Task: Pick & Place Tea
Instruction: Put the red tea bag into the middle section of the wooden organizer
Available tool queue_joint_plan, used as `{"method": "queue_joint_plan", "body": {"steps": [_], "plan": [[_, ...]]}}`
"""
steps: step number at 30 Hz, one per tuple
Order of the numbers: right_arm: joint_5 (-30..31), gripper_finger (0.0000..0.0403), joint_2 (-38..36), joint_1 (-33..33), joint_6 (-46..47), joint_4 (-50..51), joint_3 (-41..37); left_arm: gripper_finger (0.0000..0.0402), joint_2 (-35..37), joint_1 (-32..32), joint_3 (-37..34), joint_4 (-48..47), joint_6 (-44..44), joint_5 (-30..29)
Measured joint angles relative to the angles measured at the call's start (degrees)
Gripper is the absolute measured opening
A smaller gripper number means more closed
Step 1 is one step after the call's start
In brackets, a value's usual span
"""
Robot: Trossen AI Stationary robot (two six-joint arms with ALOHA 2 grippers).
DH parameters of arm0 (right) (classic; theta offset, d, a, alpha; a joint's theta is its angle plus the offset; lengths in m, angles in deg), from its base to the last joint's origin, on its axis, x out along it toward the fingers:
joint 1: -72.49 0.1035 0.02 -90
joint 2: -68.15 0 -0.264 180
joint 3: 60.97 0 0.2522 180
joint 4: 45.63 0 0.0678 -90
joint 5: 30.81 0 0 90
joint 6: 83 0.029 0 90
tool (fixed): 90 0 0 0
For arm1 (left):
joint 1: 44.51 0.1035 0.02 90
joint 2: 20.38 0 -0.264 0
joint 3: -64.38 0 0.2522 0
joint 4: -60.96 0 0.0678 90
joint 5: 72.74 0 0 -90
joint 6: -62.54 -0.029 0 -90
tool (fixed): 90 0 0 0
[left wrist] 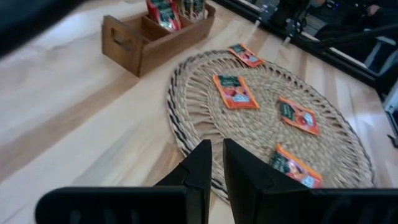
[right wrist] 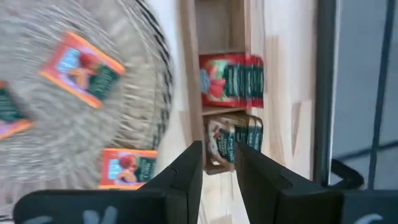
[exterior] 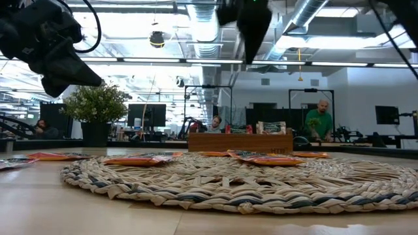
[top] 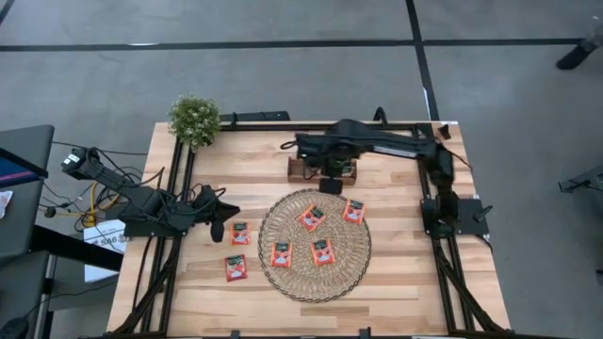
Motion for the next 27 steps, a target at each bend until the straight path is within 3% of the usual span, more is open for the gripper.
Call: {"method": "queue_joint_plan", "body": {"steps": [13, 17, 20, 27], "plan": [[0.0, 0.0086, -17.2, 6.7, 6.6, -2.1, 0.0, 0.0033, 0.0, 0.0, 0.0, 0.0, 0.1, 6.1], [3.1, 0.0086, -20.5, 9.3, 9.4, -2.7, -1.0, 0.0033, 0.0, 0.0, 0.0, 0.0, 0.3, 6.8], [6.3, 0.0086, -25.1, 11.7, 12.0, -6.8, -8.6, 0.0033, 0.0, 0.0, 0.0, 0.1, 0.9, 6.8], [7.5, 0.0085, -40.0, 15.4, 20.6, -25.7, -36.9, 0.0033, 0.0, 0.0, 0.0, 0.7, 1.1, 6.9]]}}
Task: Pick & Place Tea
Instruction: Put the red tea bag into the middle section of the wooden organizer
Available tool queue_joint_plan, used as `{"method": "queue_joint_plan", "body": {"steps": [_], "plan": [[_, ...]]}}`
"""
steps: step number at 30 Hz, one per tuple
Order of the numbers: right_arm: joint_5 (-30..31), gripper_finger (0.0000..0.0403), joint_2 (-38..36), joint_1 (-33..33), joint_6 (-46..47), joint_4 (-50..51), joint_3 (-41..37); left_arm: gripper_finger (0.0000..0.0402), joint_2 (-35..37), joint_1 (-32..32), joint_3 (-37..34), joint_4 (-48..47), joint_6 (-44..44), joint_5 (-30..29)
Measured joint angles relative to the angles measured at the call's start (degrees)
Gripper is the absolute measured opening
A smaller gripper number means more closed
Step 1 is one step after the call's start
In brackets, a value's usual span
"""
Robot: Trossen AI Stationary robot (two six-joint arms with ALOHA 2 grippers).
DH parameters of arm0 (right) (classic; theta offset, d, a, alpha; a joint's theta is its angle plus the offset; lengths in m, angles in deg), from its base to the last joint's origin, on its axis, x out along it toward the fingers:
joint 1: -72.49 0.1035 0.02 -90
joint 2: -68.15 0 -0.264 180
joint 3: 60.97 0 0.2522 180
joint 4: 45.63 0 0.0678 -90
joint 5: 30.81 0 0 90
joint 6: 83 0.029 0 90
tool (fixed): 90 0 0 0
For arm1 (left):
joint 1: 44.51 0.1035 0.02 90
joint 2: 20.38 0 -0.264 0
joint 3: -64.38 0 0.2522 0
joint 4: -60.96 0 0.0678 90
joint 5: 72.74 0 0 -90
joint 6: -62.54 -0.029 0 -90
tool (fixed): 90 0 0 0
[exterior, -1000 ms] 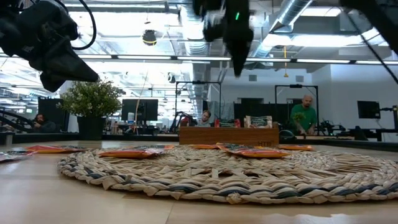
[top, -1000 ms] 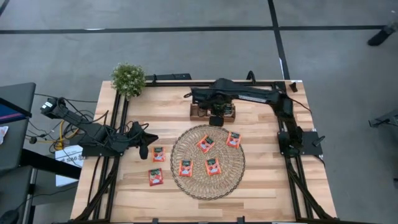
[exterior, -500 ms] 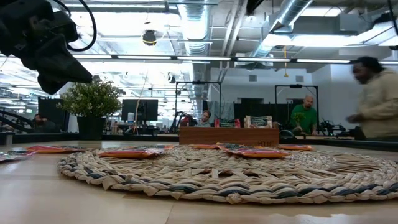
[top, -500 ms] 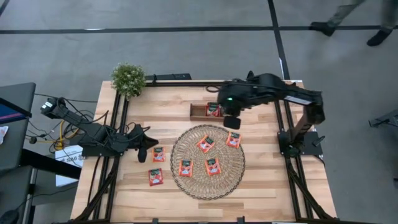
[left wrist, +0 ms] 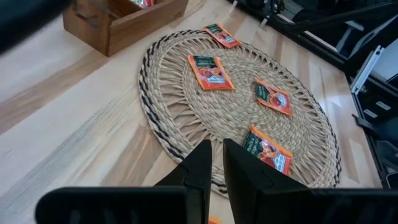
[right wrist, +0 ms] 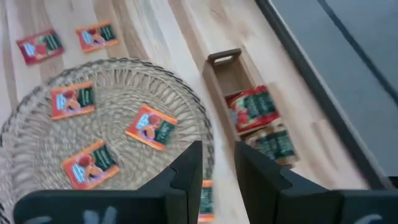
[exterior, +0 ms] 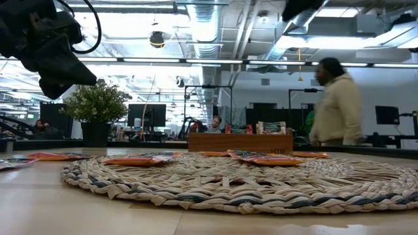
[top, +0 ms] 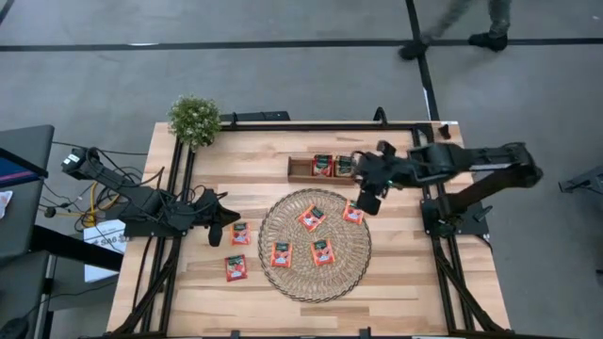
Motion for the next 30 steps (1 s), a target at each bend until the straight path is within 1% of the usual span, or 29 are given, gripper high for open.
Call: {"method": "queue_joint_plan", "body": {"steps": [5, 9, 12, 15, 19, 22, 25, 27, 30], "plan": [[0.1, 0.0085, -10.4, 1.5, 4.1, -11.9, -16.8, 0.0033, 0.0, 0.0, 0.5, 4.4, 0.2, 0.1], [0.1, 0.0085, -18.7, 2.0, 4.8, -21.2, -27.7, 0.0033, -1.4, 0.0, 4.6, 4.0, -0.9, 0.1], [0.1, 0.0085, -25.4, 1.7, 4.8, -28.5, -34.7, 0.0033, -4.7, 0.0, 9.9, -0.6, -2.3, 0.3], [0.1, 0.0085, -32.3, 1.5, 4.7, -35.2, -41.3, 0.0033, -10.0, 0.0, 16.5, -9.2, -1.9, 1.7], [0.0, 0.0085, -40.5, 1.6, 4.9, -43.6, -49.6, 0.0033, -18.9, 0.0, 24.4, -21.1, 2.2, 7.0], [-0.1, 0.0085, -46.7, 2.2, 6.5, -47.5, -54.9, 0.0033, -25.6, 0.0, 28.6, -27.9, 5.8, 13.5], [0.0, 0.0085, -51.8, 3.2, 9.3, -48.9, -58.9, 0.0033, -31.6, 0.0, 31.5, -31.5, 8.3, 22.2], [-0.1, 0.0085, -54.5, 3.8, 11.3, -48.9, -61.1, 0.0033, -35.1, -0.2, 32.1, -32.5, 9.6, 27.2], [0.0, 0.0085, -57.5, 5.0, 11.6, -48.8, -63.3, 0.0033, -39.3, -0.8, 32.3, -32.8, 11.0, 31.6]]}}
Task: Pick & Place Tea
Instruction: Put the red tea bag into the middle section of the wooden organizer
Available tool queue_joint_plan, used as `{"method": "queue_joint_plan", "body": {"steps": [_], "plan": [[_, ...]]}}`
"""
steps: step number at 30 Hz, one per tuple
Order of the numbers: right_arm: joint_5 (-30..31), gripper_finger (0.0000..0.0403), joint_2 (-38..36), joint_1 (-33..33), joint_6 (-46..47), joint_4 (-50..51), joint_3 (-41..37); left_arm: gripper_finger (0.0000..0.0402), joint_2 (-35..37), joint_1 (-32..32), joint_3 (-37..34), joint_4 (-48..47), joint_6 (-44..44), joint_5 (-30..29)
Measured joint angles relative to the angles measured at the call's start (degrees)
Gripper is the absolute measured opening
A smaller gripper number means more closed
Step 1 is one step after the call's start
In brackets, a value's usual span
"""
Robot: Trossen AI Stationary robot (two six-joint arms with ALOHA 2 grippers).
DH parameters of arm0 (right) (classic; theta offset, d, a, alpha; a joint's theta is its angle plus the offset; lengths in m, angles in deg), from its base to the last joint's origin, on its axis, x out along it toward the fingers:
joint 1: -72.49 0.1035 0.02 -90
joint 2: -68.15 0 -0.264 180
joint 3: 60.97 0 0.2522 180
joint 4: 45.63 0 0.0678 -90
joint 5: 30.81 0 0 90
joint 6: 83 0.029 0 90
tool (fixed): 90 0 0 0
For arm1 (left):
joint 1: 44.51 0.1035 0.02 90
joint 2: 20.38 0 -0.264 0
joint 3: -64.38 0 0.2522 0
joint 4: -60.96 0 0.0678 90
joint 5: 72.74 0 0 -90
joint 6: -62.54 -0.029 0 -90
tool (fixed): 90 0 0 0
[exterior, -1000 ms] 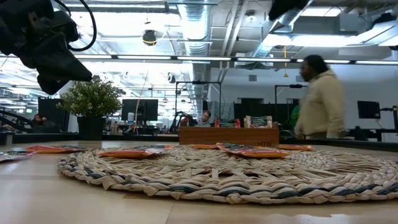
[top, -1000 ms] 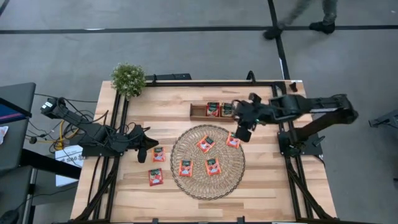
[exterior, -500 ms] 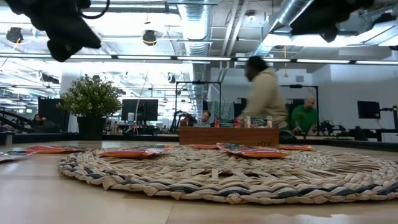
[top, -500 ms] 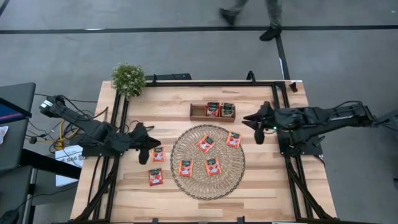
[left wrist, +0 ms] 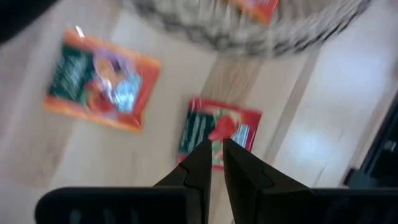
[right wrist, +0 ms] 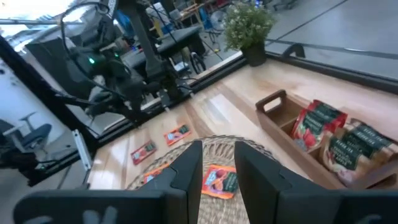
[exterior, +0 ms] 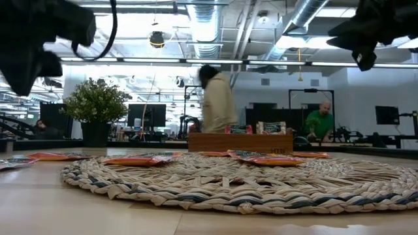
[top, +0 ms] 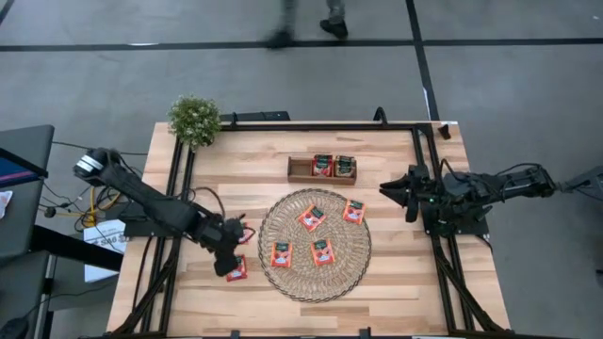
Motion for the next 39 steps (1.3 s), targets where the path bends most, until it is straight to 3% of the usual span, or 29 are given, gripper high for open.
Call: {"method": "queue_joint_plan", "body": {"steps": [11, 17, 21, 33, 39], "plan": [[1.7, 0.0085, -6.9, 0.6, 0.0, -4.1, -7.6, 0.0033, -7.7, -0.8, 0.0, 0.0, 0.7, 1.5], [1.7, 0.0085, -6.9, 0.6, 9.4, -3.8, -8.0, 0.0033, -7.7, -0.8, 0.0, -0.2, 0.3, -5.0], [1.6, 0.0085, -6.9, 0.6, 9.9, -3.7, -8.0, 0.0037, -7.7, -0.8, 0.0, 0.0, -3.2, -6.5], [1.6, 0.0085, -6.9, 0.6, 9.6, -3.6, -8.0, 0.0149, -7.7, -0.9, 0.0, 0.0, 1.4, -3.7], [1.6, 0.0085, -6.9, 0.6, 9.6, -3.6, -8.0, 0.0163, -7.7, -2.0, 0.0, 0.3, 2.0, -1.4]]}}
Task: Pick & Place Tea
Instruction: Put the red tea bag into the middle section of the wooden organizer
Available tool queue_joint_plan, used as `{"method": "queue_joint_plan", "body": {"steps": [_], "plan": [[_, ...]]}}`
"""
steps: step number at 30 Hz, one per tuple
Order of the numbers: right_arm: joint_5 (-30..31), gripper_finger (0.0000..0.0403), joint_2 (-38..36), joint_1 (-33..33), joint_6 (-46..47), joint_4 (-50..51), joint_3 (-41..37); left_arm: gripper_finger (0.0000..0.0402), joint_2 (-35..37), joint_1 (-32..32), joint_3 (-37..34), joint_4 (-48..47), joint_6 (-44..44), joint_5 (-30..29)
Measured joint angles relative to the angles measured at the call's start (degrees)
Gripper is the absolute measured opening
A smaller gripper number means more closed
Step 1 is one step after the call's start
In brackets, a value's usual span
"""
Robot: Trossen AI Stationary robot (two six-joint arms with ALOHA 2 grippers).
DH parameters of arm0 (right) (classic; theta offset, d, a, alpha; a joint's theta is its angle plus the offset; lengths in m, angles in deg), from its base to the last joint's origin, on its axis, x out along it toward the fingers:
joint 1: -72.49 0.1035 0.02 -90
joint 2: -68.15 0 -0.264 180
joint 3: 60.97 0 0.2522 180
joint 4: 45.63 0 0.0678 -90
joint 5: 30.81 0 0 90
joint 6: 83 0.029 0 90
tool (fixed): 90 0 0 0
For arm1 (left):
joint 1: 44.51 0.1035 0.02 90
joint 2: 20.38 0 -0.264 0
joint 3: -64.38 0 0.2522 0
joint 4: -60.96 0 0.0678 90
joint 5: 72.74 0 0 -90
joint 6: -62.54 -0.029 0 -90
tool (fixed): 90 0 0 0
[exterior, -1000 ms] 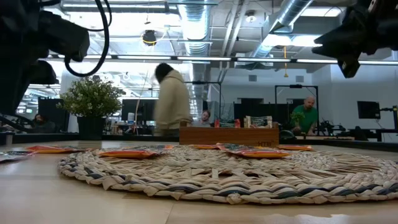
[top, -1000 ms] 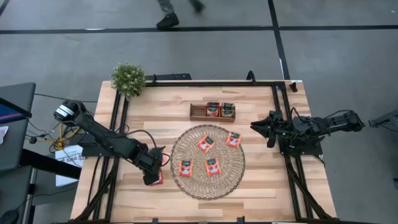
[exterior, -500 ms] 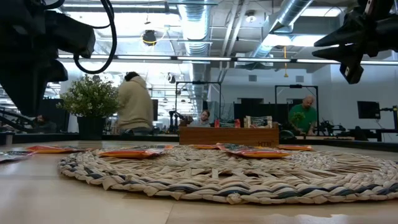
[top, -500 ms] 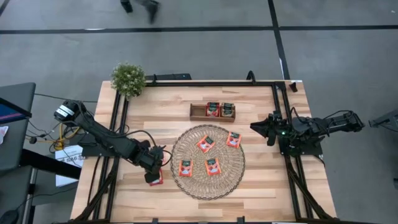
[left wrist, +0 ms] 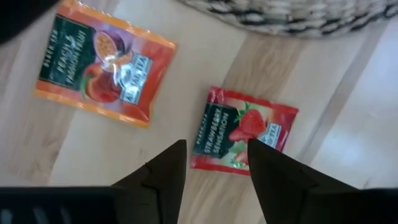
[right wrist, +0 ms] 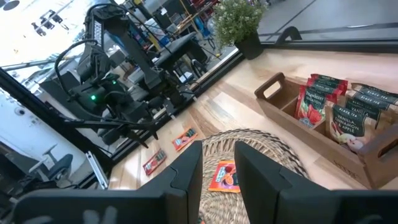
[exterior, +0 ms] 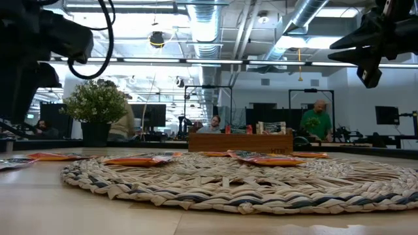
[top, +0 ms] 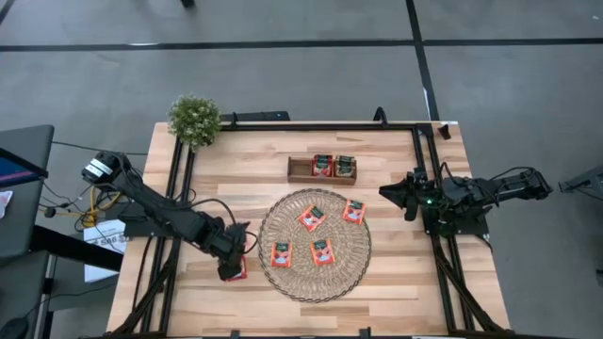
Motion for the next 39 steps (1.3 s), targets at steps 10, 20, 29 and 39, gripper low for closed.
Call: {"method": "queue_joint_plan", "body": {"steps": [10, 20, 29, 39], "plan": [[-0.1, 0.0085, 0.0, 0.0, 0.0, 0.3, 0.0, 0.0161, -8.6, -1.9, 0.0, 0.2, 0.1, 0.0], [0.0, 0.0085, 0.0, 0.0, 0.0, 0.3, 0.0, 0.0160, -14.0, -1.9, 0.3, 2.5, -1.4, 0.5], [0.0, 0.0085, 0.0, 0.0, 0.0, 0.5, 0.0, 0.0085, -14.2, -1.9, 0.2, 3.4, -1.4, 1.9], [0.0, 0.0085, 0.0, 0.0, 0.0, 0.7, 0.0, 0.0002, -13.2, -1.9, -0.1, 3.9, 0.0, 3.0]]}}
